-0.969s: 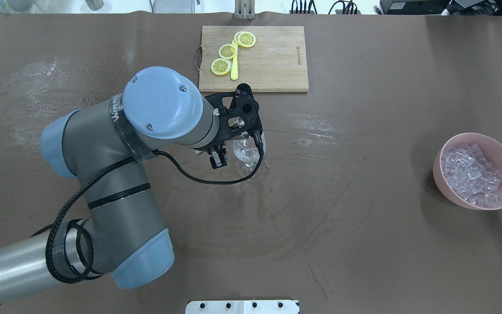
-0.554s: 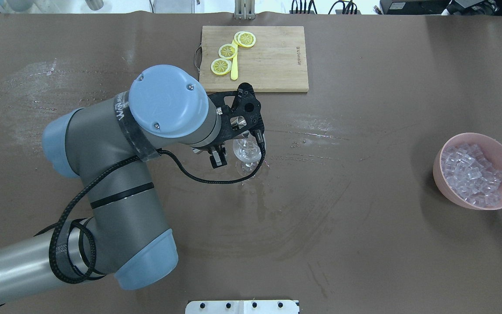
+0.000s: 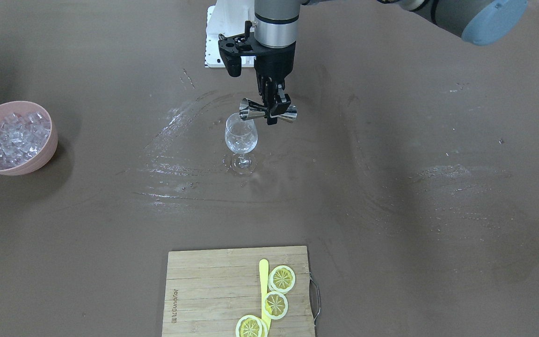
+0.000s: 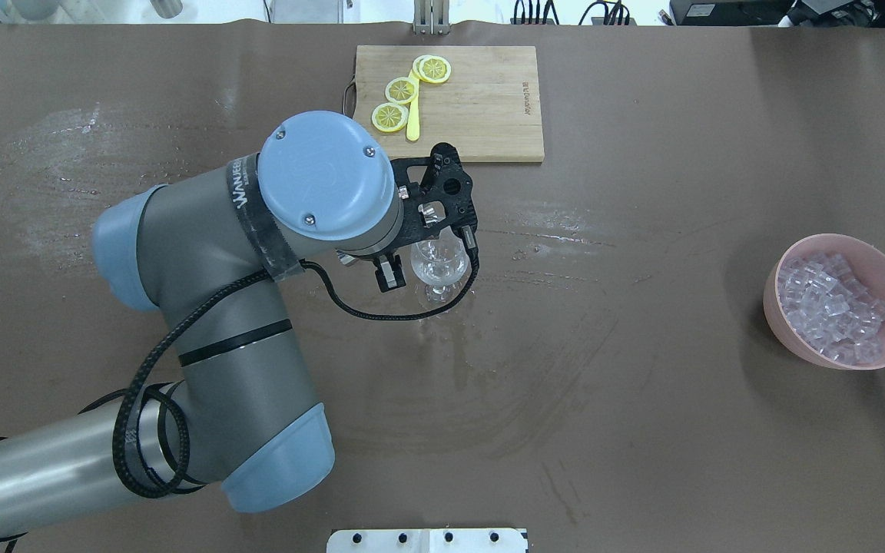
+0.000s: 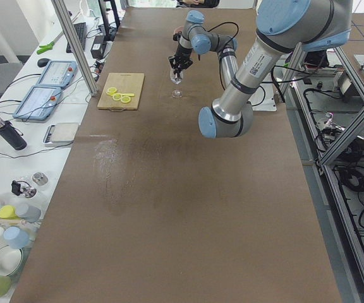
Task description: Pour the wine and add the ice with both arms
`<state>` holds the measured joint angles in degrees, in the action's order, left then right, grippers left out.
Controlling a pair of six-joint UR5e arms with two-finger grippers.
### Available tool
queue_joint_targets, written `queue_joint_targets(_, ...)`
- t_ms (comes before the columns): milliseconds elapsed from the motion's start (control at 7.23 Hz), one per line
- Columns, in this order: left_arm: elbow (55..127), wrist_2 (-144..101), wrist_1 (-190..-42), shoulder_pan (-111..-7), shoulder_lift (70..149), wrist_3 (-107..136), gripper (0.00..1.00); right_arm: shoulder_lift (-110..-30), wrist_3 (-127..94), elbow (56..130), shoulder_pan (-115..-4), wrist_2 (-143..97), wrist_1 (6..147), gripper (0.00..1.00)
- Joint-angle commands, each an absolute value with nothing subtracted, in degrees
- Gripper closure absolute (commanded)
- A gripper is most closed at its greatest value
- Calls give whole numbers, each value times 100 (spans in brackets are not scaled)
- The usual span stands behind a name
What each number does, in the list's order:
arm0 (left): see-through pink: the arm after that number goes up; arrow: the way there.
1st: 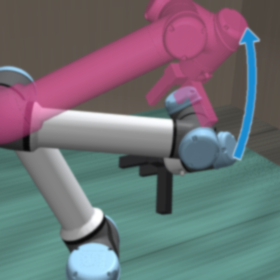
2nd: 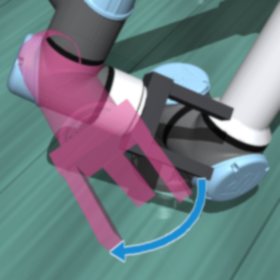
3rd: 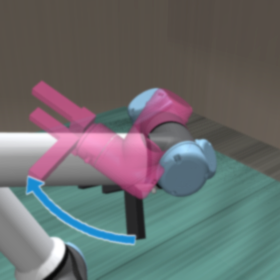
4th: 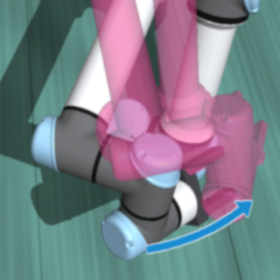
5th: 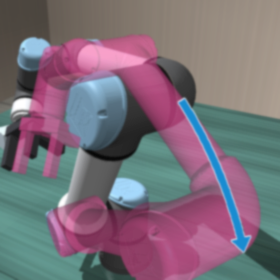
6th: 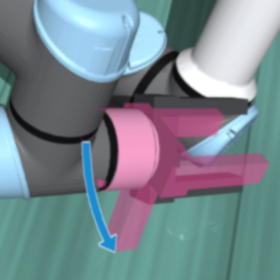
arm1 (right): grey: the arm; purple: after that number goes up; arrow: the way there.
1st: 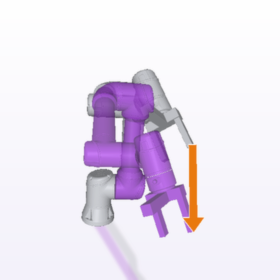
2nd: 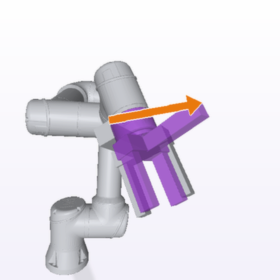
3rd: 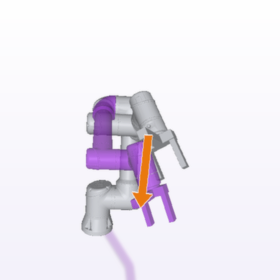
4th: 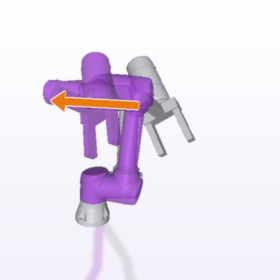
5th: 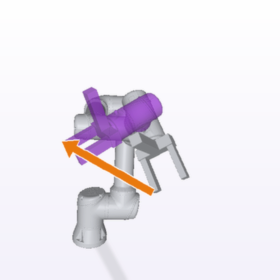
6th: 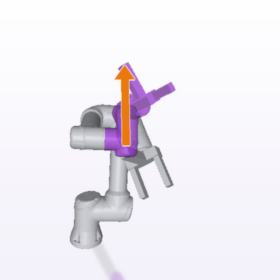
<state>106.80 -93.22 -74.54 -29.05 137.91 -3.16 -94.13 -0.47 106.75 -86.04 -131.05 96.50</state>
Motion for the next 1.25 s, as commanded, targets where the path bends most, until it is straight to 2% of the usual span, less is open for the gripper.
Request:
queue_joint_targets(0,10661,-9158,-7172,-2839,13922,-316,100,-9413,-53,10679,-8604,-13104,9650,0)
queue_joint_targets(1107,10626,-8851,-6469,-2742,14106,-316,100,-9413,-53,10688,-8604,-13104,9650,0)
